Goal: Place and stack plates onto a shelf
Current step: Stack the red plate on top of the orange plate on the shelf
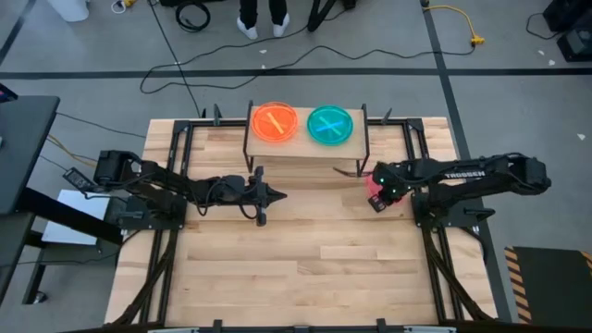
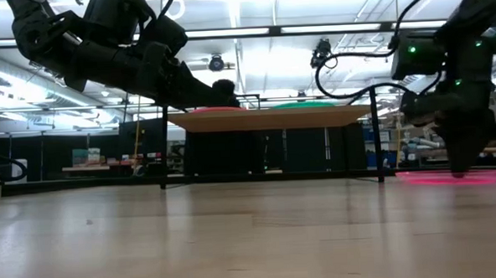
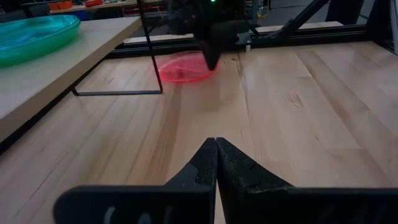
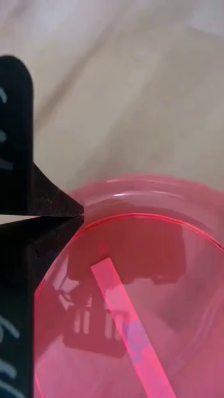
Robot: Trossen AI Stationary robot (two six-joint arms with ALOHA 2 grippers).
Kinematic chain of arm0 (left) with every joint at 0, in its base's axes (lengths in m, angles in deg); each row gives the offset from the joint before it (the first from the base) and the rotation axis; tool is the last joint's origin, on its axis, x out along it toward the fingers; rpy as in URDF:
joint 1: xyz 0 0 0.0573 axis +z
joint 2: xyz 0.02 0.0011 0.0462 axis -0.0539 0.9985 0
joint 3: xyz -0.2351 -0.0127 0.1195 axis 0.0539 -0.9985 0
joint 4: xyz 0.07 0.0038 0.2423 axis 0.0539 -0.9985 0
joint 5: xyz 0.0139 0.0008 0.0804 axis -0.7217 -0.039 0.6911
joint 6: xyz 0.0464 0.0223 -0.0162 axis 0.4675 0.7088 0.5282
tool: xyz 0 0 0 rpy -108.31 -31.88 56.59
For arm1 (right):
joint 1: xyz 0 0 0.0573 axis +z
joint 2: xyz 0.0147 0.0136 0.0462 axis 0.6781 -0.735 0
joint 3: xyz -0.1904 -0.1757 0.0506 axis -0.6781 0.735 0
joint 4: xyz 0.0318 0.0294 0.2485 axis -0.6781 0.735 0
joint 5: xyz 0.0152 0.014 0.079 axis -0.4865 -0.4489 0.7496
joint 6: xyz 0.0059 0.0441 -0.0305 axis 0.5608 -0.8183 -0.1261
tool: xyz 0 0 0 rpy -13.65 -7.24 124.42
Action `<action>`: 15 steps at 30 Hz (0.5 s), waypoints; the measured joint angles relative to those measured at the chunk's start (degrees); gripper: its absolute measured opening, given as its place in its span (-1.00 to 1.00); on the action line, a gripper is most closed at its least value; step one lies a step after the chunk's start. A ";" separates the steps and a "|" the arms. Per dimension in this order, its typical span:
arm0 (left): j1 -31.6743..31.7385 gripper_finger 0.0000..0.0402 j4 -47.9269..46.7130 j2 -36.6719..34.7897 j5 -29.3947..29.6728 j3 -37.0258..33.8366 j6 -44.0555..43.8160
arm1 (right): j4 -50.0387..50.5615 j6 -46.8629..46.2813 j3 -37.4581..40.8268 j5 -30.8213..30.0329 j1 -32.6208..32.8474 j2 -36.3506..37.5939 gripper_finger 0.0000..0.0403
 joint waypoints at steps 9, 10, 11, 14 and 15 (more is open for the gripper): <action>0.09 -0.95 -0.02 0.00 0.01 0.00 0.03 | -7.14 -7.18 -0.02 2.78 14.15 0.02 -0.97; 0.09 -0.95 0.00 0.00 0.02 0.00 0.04 | -9.64 -7.58 -0.02 2.73 15.70 0.02 -0.97; 0.09 -0.95 -0.01 0.00 0.02 0.00 0.04 | -12.47 -7.61 -0.04 2.47 17.32 0.02 -0.97; 0.09 -0.95 0.00 0.00 0.00 0.00 0.04 | -19.69 -6.69 -0.52 2.05 21.66 0.02 -0.97; 0.09 -0.95 -0.02 0.00 0.00 0.00 0.04 | -19.06 -6.69 -1.24 0.79 22.83 0.02 -0.97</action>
